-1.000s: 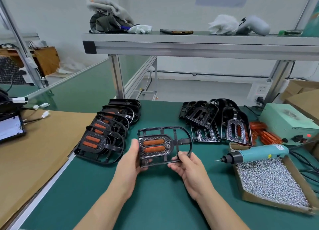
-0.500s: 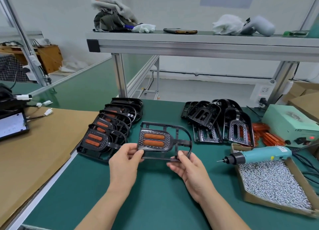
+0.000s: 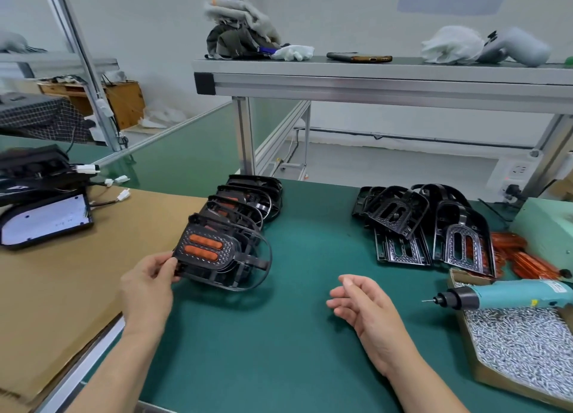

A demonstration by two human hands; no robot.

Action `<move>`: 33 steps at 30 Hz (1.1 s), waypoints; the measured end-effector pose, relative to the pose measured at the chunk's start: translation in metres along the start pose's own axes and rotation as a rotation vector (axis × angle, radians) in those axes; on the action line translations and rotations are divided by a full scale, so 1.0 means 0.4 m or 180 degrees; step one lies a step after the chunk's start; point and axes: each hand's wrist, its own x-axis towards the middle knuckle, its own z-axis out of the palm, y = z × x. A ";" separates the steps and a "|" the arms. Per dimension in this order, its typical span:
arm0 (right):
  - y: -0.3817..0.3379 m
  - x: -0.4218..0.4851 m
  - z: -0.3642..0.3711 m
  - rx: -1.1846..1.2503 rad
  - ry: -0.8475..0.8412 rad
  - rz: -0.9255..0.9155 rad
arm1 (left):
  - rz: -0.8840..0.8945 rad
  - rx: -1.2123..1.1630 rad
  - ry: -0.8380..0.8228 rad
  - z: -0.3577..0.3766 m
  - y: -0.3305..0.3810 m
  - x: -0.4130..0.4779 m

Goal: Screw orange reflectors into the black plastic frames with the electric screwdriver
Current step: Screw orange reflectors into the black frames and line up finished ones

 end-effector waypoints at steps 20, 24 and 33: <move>0.008 0.001 -0.001 -0.0148 0.0024 -0.0077 | -0.0025 0.1561 0.0146 -0.014 -0.025 0.000; 0.007 0.000 -0.001 -0.0132 0.0029 -0.0063 | 0.0177 0.1658 0.0214 -0.011 -0.008 -0.028; 0.004 0.000 0.003 -0.0179 0.0053 -0.0053 | 0.1236 0.2214 -0.1514 -0.001 -0.024 -0.158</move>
